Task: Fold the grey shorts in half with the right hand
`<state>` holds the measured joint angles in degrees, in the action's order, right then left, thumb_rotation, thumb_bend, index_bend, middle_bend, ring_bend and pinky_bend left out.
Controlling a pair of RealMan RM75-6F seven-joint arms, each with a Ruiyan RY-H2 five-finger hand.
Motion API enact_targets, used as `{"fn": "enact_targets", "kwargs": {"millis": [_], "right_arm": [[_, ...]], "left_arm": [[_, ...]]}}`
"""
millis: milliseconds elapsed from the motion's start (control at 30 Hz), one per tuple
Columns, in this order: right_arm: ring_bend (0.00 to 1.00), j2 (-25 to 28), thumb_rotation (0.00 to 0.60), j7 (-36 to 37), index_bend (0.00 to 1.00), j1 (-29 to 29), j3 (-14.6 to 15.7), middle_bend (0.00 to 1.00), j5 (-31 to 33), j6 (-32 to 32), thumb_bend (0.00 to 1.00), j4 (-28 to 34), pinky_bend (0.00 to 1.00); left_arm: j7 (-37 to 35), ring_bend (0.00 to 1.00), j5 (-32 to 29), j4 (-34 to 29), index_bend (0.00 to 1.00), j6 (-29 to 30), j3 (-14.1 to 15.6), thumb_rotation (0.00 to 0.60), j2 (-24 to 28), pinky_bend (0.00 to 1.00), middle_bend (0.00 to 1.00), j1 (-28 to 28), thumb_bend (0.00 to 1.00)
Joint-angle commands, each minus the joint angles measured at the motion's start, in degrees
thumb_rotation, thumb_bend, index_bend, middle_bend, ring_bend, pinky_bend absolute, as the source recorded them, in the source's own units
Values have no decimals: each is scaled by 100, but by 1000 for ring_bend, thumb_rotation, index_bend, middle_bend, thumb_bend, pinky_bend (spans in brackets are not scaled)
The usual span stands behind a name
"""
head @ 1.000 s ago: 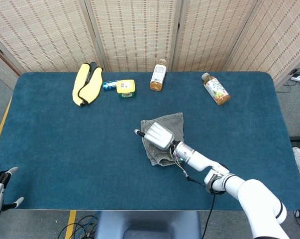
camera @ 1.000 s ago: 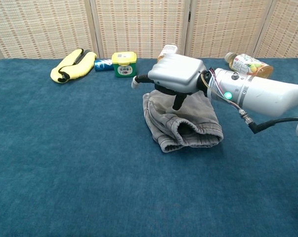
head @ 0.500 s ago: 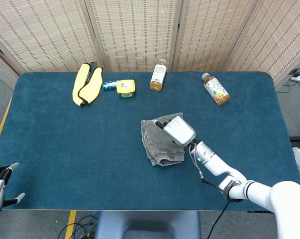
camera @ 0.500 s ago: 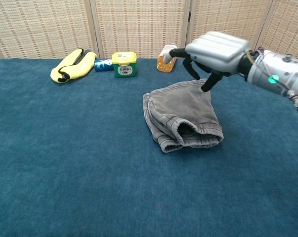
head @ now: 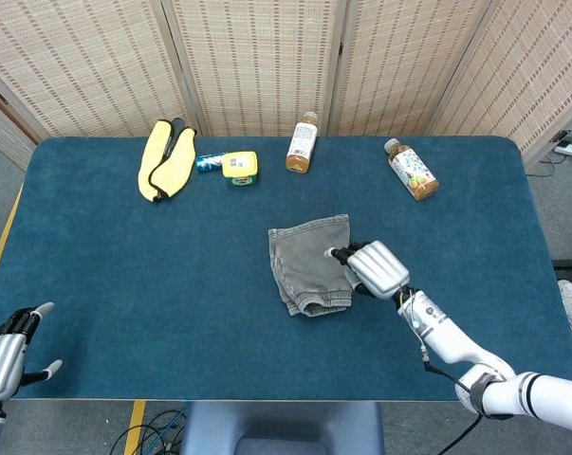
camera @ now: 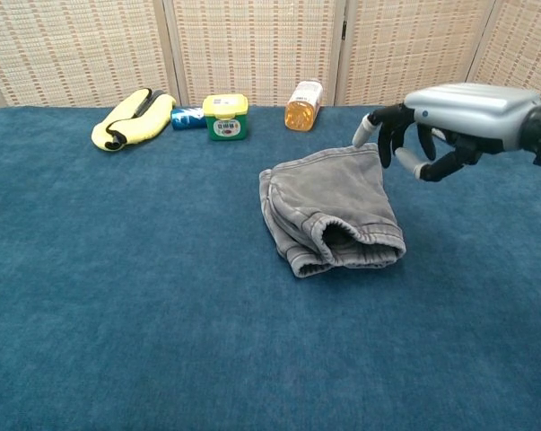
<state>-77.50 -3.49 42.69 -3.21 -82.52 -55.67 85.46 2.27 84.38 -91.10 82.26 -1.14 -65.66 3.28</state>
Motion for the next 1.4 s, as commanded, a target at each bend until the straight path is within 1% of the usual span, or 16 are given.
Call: {"fn": "enact_targets", "kwargs": {"millis": [33, 300, 567, 733, 833, 1033, 1200, 1400], "right_arm": [[370, -106, 600, 162, 233, 15, 103, 403, -136, 147, 776, 72, 498], [371, -717, 600, 274, 233, 247, 123, 403, -445, 385, 795, -108, 498], [370, -1337, 600, 116, 233, 544, 89, 388, -369, 886, 795, -558, 498], [370, -1555, 600, 43, 233, 607, 78, 380, -271, 1034, 793, -803, 498], [370, -1545, 600, 83, 233, 594, 36, 378, -262, 961, 778, -804, 498], [370, -1177, 600, 279, 233, 460, -129, 378, -364, 460, 738, -525, 497], [370, -851, 600, 305, 233, 326, -297, 378, -128, 280, 727, -443, 497], [370, -620, 600, 194, 233, 204, -321, 378, 51, 224, 672, -372, 498]], "left_arm": [[4, 180, -9, -16, 182, 7, 12, 600, 9, 338, 230, -11, 168], [-23, 180, -45, -16, 182, 57, 58, 600, 25, 338, 230, -76, 168], [-82, 180, -52, 59, 183, 54, 113, 600, 38, 338, 230, -118, 168], [-113, 180, -70, 85, 182, 67, 124, 600, 43, 338, 230, -143, 168], [-109, 180, -73, 85, 182, 55, 132, 600, 40, 338, 230, -145, 168], [-82, 180, -76, 56, 183, 63, 104, 600, 49, 338, 230, -127, 168], [-60, 180, -40, 26, 183, 70, 91, 600, 44, 338, 230, -103, 168], [-29, 180, -14, -5, 182, 59, 85, 600, 27, 338, 230, -73, 168]]}}
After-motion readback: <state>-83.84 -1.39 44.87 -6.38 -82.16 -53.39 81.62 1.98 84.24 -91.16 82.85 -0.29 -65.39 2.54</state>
